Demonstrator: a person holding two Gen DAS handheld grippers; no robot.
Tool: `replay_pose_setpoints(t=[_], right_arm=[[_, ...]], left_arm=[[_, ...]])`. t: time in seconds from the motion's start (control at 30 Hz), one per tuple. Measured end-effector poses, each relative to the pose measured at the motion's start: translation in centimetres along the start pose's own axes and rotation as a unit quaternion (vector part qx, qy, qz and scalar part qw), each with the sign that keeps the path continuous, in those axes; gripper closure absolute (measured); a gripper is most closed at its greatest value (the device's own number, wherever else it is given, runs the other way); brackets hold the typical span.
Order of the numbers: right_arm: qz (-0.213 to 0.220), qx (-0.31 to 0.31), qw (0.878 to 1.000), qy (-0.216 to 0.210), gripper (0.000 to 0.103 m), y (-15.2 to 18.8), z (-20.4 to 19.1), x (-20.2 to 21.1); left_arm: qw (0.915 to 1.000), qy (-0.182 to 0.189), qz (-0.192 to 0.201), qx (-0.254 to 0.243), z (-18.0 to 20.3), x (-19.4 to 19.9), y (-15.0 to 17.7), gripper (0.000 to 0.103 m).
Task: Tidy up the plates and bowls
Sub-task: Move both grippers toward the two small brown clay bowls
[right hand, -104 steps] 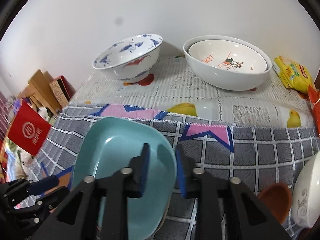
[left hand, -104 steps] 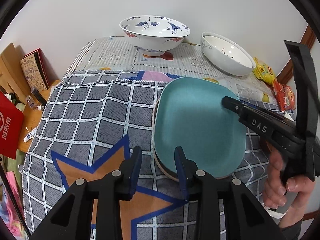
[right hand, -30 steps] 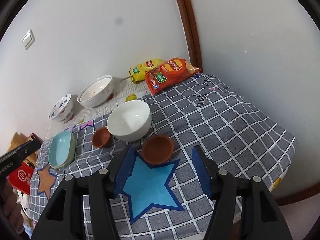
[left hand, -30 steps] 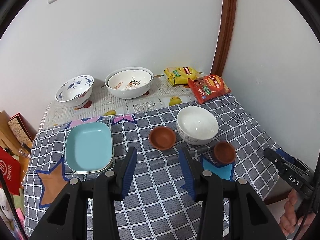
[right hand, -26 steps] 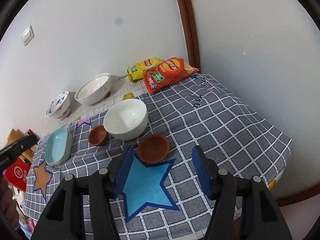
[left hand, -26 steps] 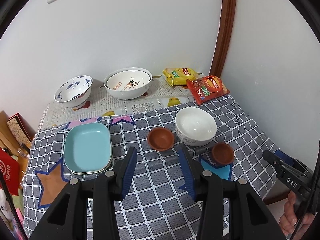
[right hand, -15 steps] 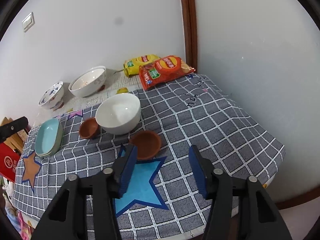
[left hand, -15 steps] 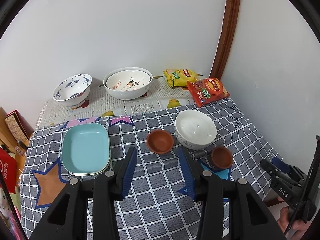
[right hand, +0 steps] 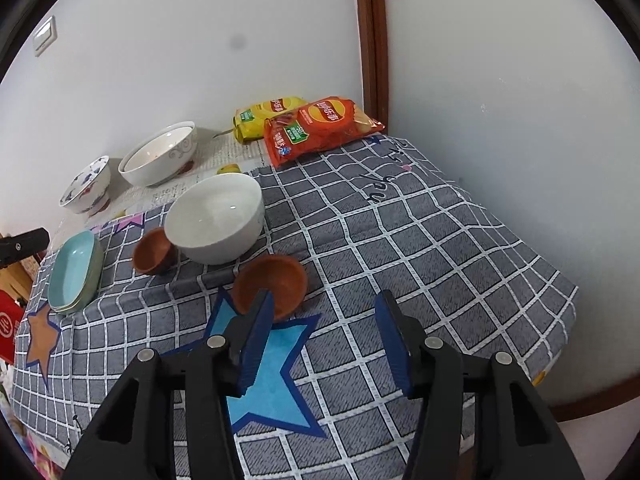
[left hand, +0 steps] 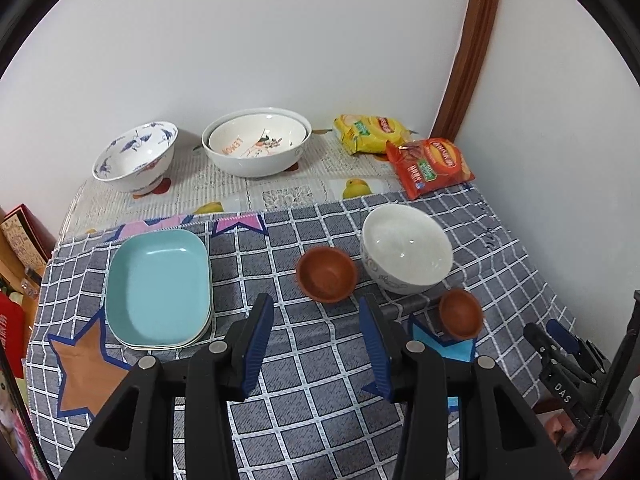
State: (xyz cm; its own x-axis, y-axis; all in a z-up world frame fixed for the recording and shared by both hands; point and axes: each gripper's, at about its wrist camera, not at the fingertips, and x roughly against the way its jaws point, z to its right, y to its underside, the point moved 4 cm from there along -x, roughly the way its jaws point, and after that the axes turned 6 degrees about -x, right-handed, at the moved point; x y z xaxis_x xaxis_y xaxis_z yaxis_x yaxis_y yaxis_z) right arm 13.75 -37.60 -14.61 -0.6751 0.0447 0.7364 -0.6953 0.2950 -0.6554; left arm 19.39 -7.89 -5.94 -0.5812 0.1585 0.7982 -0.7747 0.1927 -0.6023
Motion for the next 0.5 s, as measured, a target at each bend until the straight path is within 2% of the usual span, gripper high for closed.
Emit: replay_pose_setpoints(t=[0.3,0.5], right_arm=[[-0.031,-0.02,0.999,-0.007,0.051,0.3,0.9,-3.4],[-0.045,-0.024,0.999,-0.003,0.051,0.7,1.3,-5.2]], left_arm=[[0.9993,-0.007,-0.036,0.011,-0.7,-4.3,0.3,0.054],[0.9979,-0.012,-0.057,0.027,-1.5,-7.0,0.3,0.048]])
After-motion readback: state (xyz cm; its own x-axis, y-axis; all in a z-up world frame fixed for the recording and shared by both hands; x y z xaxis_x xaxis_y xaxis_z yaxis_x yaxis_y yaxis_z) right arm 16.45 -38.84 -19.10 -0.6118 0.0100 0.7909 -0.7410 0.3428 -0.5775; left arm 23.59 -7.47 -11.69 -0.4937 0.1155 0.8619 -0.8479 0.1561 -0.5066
